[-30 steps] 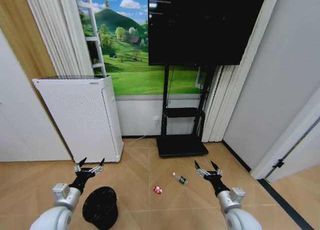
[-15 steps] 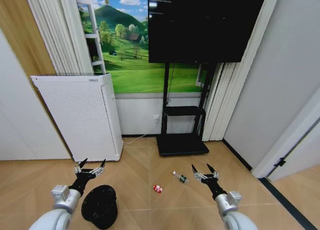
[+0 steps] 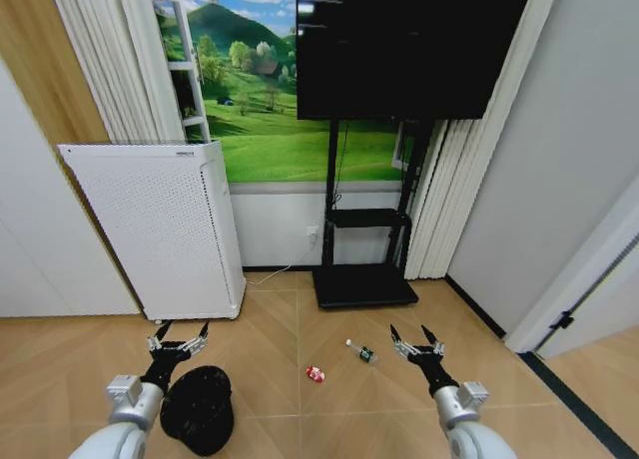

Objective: Pick up the trash bin and place the garbage on the floor into it.

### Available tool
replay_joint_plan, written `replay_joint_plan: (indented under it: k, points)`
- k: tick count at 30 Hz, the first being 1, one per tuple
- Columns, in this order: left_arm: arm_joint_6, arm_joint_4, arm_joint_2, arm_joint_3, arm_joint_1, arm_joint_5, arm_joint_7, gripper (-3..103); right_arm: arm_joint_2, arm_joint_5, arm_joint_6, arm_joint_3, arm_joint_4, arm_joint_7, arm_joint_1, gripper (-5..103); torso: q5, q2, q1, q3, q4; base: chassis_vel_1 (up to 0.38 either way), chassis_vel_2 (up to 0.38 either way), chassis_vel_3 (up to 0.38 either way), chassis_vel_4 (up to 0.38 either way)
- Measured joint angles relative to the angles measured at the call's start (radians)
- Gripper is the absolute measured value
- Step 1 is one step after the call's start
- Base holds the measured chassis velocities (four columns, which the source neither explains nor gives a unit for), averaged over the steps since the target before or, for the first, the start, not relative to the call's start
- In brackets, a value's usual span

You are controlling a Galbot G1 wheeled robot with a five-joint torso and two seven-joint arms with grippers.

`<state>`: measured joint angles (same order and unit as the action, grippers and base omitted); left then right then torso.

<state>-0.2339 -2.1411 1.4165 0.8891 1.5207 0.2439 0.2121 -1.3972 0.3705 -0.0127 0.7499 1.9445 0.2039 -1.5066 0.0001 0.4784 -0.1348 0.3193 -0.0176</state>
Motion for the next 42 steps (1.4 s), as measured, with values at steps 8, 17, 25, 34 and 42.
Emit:
replay_joint_plan:
  k: [8,17,25,34,42]
  points:
    - [-0.021,-0.004,-0.021,-0.007,-0.019,0.006,-0.016,100,0.005,0.001,-0.024,-0.008,0.002,0.0,0.019,100,0.0,-0.032,0.011,-0.021,-0.0001,0.0,0.0,0.0,0.0]
    - [-0.012,0.007,-0.015,-0.018,-0.018,-0.005,-0.019,100,0.012,0.005,-0.045,-0.01,0.011,0.0,0.021,100,-0.0002,-0.064,0.022,-0.042,-0.0001,0.0,0.0,0.0,0.0]
    - [-0.011,0.001,-0.02,-0.012,-0.013,-0.001,-0.018,100,0.02,0.018,-0.045,-0.003,0.011,-0.002,0.016,100,-0.0002,-0.098,0.033,-0.064,-0.0001,0.0,0.0,0.0,0.0]
    - [-0.014,0.009,-0.05,-0.014,-0.025,0.012,-0.025,100,0.02,0.01,-0.043,-0.015,-0.001,-0.004,0.018,100,-0.0001,-0.136,0.046,-0.089,-0.0002,0.0,0.0,0.0,0.0]
    - [-0.015,0.009,-0.041,-0.019,-0.024,0.008,-0.021,100,0.02,0.008,-0.041,-0.015,-0.004,-0.004,0.021,100,-0.0002,-0.164,0.055,-0.108,0.0,0.0,0.0,0.0,0.0]
